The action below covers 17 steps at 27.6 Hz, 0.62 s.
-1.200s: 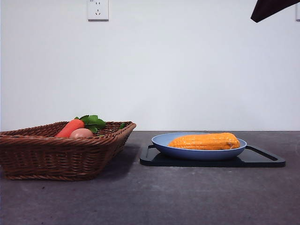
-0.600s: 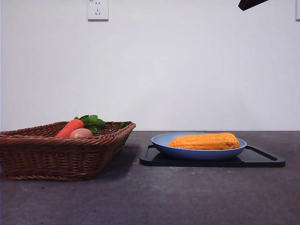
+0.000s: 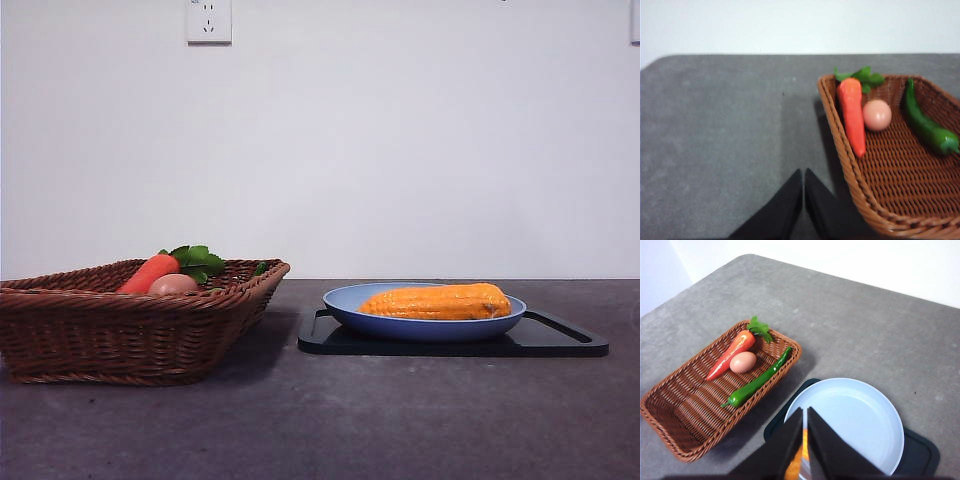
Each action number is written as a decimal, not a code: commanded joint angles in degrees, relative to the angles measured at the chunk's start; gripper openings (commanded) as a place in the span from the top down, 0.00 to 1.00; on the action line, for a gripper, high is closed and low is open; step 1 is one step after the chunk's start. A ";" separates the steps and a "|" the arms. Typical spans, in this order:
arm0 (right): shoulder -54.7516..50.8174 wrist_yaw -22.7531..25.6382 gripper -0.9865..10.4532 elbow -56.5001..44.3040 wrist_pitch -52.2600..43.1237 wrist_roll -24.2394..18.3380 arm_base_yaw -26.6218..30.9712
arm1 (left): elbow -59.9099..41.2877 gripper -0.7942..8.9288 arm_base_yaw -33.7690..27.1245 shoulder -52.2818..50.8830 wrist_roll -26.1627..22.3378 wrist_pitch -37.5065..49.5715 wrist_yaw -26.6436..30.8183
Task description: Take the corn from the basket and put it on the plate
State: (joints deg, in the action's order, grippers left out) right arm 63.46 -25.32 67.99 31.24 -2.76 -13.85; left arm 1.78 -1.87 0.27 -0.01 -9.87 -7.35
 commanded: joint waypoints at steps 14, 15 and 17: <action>0.50 -0.11 0.91 0.59 -2.54 -0.28 -0.20 | -1.62 0.91 -0.11 -0.11 0.94 -0.24 0.07; 0.50 -0.11 0.91 0.59 -2.54 -0.28 -0.20 | -1.62 0.91 -0.11 -0.11 0.94 -0.24 0.07; 0.50 -0.11 0.91 0.59 -2.54 -0.28 -0.20 | -1.62 0.91 -0.11 -0.11 0.94 -0.24 0.07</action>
State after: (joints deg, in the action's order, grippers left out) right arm 63.46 -25.34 67.99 29.30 -2.76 -13.87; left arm 1.78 -1.87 0.25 0.80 -9.89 -7.33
